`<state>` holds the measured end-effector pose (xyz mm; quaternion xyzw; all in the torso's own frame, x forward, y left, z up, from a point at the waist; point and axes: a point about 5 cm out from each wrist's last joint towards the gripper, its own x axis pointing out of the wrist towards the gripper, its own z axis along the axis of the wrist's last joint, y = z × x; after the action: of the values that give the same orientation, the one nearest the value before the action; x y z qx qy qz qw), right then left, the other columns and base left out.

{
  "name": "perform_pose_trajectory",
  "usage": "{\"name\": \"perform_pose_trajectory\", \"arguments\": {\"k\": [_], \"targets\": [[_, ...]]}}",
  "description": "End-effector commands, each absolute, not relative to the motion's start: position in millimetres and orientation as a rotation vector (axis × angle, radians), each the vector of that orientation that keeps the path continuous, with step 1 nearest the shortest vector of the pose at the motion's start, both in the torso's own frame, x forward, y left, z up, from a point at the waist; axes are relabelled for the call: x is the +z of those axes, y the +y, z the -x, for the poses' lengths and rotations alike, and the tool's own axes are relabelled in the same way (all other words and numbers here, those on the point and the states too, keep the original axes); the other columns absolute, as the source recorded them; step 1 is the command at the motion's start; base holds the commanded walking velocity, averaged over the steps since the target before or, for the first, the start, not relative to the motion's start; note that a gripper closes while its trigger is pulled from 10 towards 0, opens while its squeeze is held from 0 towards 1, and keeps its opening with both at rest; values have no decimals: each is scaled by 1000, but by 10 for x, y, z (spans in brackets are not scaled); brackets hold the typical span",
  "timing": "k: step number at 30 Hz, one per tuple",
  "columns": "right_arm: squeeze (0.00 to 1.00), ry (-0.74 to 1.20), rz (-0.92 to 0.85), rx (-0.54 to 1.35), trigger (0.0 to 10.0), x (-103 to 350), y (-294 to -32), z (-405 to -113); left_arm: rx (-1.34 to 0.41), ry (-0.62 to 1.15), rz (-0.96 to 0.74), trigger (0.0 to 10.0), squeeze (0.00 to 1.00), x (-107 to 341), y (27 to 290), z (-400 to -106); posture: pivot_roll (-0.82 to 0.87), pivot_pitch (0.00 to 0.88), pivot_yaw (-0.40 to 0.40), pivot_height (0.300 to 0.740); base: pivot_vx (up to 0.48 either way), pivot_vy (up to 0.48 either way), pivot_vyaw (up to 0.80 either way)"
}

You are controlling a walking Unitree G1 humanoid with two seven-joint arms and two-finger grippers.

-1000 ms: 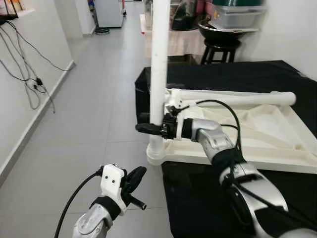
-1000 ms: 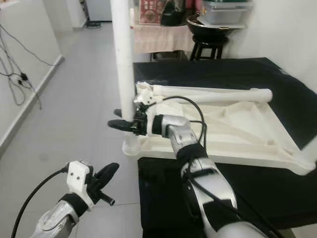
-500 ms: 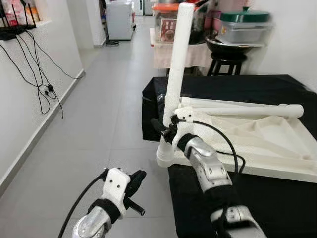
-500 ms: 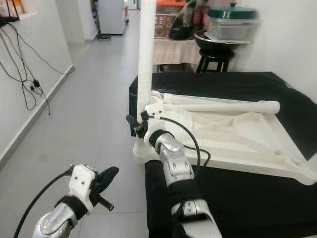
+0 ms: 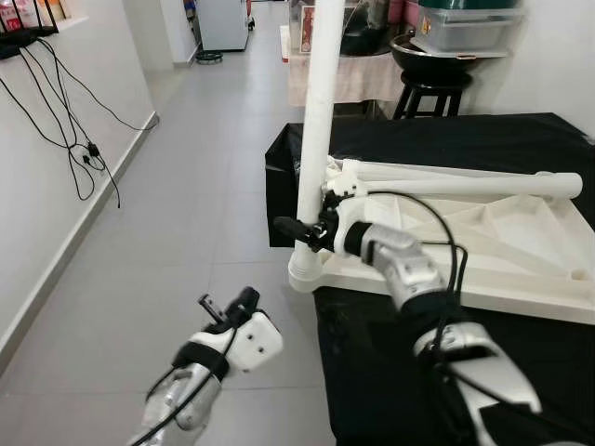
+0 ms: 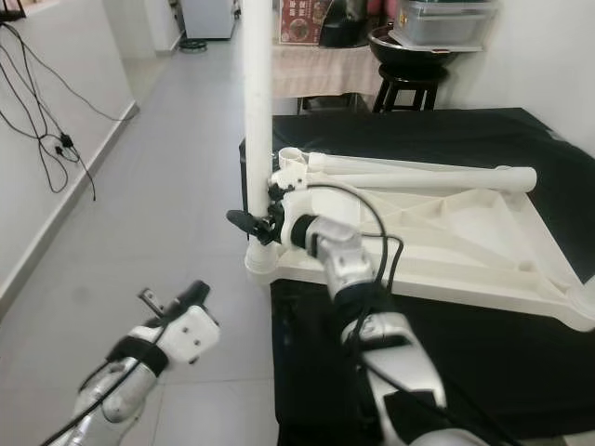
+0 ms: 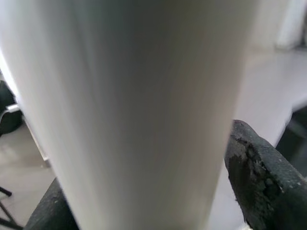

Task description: Building children table

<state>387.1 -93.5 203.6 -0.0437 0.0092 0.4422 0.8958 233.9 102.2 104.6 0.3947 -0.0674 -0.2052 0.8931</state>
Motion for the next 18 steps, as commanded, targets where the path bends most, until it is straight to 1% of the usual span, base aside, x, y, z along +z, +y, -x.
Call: {"name": "perform_pose_trajectory", "arguments": {"k": [1, 2, 3, 8, 9, 15, 16, 18], "targets": [[0, -4, 97, 1025, 10000, 2079, -832, -3849, -438, -105, -850, 10000, 0, 967, 1003, -2360, 60, 0, -24, 740, 0, 0, 0], [0, -2, 70, 1112, 10000, 2120, -755, -3833, -418, -100, -861, 10000, 0, 959, 985, -2385, 75, 0, -28, 740, 0, 0, 0], [0, 3, 76, 1148, 10000, 2119, -737, -3824, -415, -98, -865, 10000, 0, 958, 972, -2393, 81, 0, -29, 740, 0, 0, 0], [0, 32, 86, 1228, 10000, 2077, -697, -3799, -408, -62, -880, 10000, 0, 926, 948, -2428, 92, 0, -35, 740, 0, 0, 0], [0, 45, 76, 1226, 0, 2052, -692, -3802, -405, -52, -883, 10000, 0, 918, 943, -2431, 98, 0, -39, 740, 0, 0, 0], [0, 74, 79, 1233, 0, 1973, -714, -3805, -374, -63, -923, 10000, 0, 929, 935, -2402, 101, 0, -36, 740, 0, 0, 0], [0, 83, 85, 1198, 0, 1942, -782, -3823, -360, -54, -935, 10000, 0, 928, 938, -2383, 93, 0, -33, 740, 0, 0, 0], [0, 85, 85, 1189, 0, 1935, -806, -3829, -357, -41, -930, 10000, 0, 921, 939, -2381, 93, 0, -33, 740, 0, 0, 0]]}}
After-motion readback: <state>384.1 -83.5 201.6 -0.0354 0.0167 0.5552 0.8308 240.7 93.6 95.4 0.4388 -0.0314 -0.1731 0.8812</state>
